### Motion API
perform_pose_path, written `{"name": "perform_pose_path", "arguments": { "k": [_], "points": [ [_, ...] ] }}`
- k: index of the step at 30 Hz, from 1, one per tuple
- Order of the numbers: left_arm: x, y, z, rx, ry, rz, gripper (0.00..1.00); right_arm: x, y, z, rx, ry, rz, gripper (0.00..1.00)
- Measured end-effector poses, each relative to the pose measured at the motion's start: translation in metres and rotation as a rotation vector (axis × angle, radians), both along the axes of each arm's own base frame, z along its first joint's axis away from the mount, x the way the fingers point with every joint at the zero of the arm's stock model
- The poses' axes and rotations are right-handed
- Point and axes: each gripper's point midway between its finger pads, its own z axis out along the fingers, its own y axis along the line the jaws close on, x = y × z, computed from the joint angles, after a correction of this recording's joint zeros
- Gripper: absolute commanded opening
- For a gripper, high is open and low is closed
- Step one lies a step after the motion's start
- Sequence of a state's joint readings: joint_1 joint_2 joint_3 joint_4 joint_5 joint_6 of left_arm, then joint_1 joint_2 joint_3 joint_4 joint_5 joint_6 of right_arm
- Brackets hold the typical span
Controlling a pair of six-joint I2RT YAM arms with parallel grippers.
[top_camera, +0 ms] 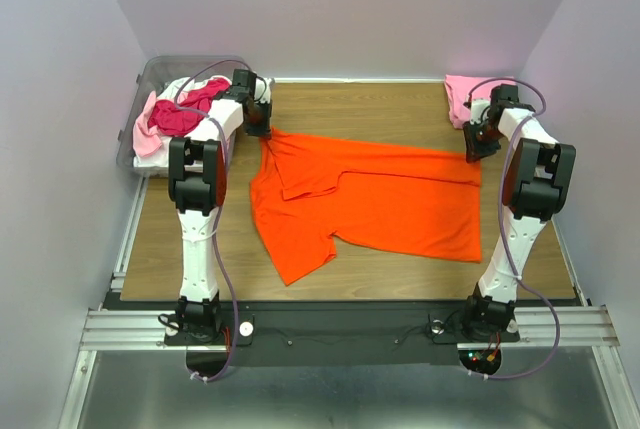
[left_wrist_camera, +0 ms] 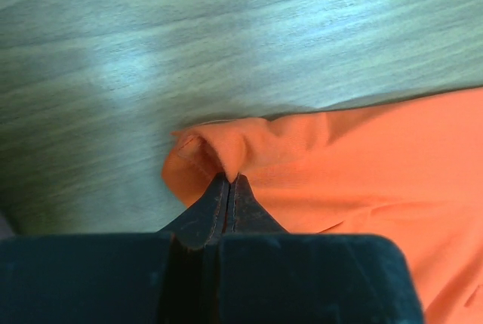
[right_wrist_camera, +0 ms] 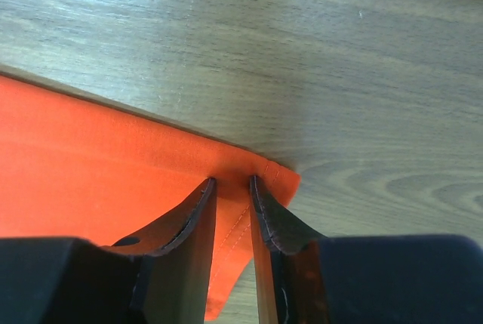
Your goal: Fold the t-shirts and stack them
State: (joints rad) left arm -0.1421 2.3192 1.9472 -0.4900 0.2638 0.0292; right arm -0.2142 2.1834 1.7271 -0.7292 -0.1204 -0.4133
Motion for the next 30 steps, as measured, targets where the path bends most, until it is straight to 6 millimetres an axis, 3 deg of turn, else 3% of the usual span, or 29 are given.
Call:
{"name": "perform_pose_path", "arguments": {
  "k": [11,13,15,18,20,21,25,28,30],
  "points": [
    [0.020,0.002,0.009,0.020,-0.092,-0.002,0.00,0.002,0.000,0.000,-0.008,-0.004,-0.002,0.31],
    [0.024,0.003,0.011,0.024,-0.110,0.000,0.00,0.003,0.001,0.001,-0.007,-0.006,-0.002,0.35],
    [0.026,0.005,0.012,0.033,-0.117,0.003,0.07,0.006,0.002,0.001,-0.001,-0.014,-0.004,0.44],
    [0.030,0.007,0.014,0.050,-0.120,0.001,0.33,0.012,0.006,0.004,0.025,-0.029,0.000,0.55],
    [0.033,0.007,0.018,0.056,-0.132,-0.008,0.40,0.016,0.011,0.008,0.044,-0.046,0.009,0.57],
    [0.034,0.007,0.021,0.055,-0.139,-0.014,0.49,0.019,0.011,0.011,0.046,-0.054,0.012,0.62],
    [0.033,0.006,0.035,0.042,-0.164,-0.059,0.52,0.030,0.018,0.028,0.081,-0.107,0.028,0.66],
    [0.017,0.006,0.054,0.034,-0.179,-0.102,0.52,0.029,0.023,0.048,0.097,-0.145,0.043,0.66],
    [0.001,0.007,0.071,0.033,-0.196,-0.127,0.52,0.022,0.030,0.074,0.107,-0.189,0.060,0.62]
  ]
}}
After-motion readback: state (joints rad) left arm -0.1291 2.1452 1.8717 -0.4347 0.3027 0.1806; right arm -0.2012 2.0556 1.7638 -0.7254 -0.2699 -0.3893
